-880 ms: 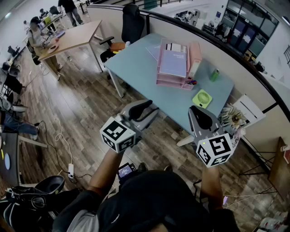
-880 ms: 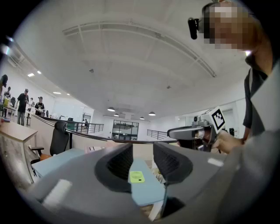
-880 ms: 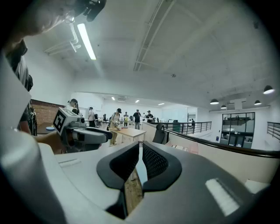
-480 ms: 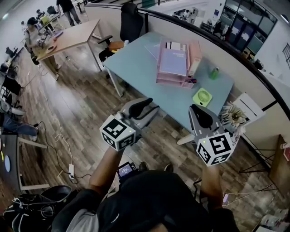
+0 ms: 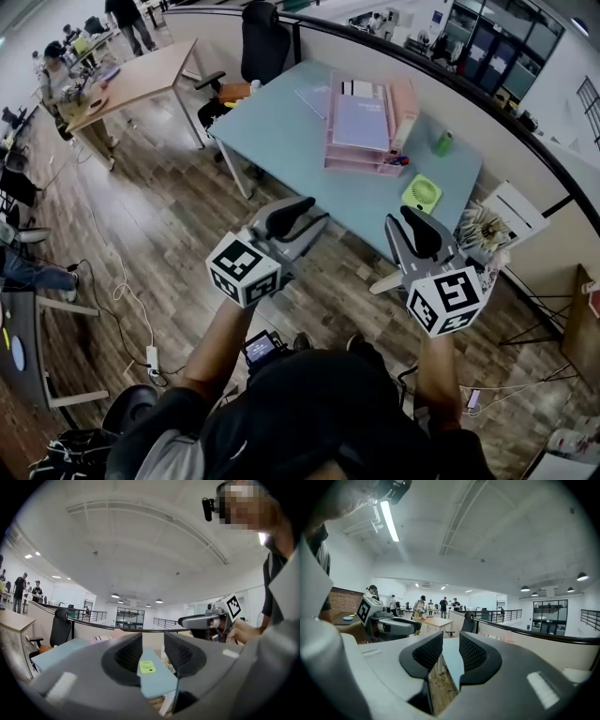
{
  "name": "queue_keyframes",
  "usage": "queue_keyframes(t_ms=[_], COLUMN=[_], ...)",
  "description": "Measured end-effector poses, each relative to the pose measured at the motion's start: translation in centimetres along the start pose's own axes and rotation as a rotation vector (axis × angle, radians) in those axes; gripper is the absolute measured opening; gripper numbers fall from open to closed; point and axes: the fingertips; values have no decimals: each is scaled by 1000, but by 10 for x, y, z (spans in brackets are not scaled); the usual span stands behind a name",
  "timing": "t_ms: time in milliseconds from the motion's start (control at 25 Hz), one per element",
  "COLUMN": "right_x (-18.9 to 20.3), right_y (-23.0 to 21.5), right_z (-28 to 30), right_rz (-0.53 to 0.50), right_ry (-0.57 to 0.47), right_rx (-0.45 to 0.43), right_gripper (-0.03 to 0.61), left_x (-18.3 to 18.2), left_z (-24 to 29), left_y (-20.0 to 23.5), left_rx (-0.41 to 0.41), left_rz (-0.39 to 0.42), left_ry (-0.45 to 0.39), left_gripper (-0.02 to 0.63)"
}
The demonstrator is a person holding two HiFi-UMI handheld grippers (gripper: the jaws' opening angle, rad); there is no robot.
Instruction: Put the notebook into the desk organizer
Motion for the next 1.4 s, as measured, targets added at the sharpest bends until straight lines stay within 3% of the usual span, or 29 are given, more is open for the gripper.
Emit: queue_keyframes(t_ms=[400,1400], right_x=[2,17], right_y=[-17,-160], right_z=[18,91], right_rz=[2,72], right_ry=[2,-7], right_rx=[2,-225], right_gripper=[94,94], left_x=[4,28], left_z=[14,123], left_y=[18,54], left_rx=[-4,-261], left_rz=[-2,3], left_ry=[14,136], left_gripper=[195,195])
Point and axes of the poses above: the fingertips, and each gripper's own axes: z forward along the fingers, y to its left, x out of its underside, and after that the axes turned 4 degrees about z, right-handed
